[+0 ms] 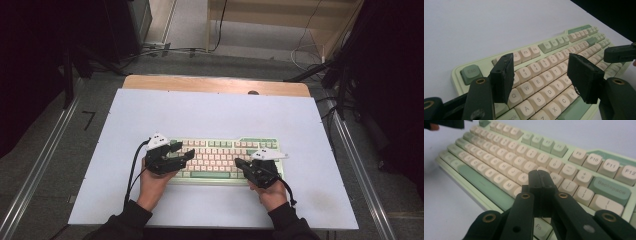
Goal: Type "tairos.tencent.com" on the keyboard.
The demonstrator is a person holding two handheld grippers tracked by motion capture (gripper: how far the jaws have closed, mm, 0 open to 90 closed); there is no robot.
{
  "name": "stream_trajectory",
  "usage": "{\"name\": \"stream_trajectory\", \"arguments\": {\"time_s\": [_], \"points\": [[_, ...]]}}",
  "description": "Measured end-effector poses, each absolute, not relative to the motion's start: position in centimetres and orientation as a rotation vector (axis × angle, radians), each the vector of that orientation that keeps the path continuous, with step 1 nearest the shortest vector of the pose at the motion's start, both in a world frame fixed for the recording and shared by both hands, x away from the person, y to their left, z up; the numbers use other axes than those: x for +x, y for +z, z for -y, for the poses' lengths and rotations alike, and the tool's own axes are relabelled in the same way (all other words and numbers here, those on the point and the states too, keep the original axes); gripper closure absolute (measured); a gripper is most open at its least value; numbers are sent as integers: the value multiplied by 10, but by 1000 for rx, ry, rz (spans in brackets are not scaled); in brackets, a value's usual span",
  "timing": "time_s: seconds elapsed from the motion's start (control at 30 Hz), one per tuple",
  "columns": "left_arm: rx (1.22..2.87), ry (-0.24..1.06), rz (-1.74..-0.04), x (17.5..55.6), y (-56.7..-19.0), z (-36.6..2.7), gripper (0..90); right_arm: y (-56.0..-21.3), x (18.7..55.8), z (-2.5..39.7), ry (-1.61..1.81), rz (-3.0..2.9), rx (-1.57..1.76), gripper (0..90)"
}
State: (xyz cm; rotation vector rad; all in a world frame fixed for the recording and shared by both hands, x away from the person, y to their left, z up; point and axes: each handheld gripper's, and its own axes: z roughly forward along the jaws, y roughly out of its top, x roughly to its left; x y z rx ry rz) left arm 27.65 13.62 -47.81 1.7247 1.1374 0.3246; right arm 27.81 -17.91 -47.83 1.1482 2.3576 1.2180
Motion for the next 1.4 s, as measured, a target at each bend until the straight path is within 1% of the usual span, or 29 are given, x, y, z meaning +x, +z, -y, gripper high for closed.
{"name": "stream_trajectory", "arguments": {"time_s": [0.23, 1.2, 1.4], "points": [[1720, 334, -1139, 272, -479, -140, 393, -487, 278, 172, 1158, -2408, 1133, 874], [1760, 357, -1115, 271, -482, -136, 393, -492, 277, 170, 1137, -2414, 1134, 874], [1762, 356, -1111, 271, -482, -135, 393, -484, 277, 175, 1208, -2381, 1157, 874]]}}
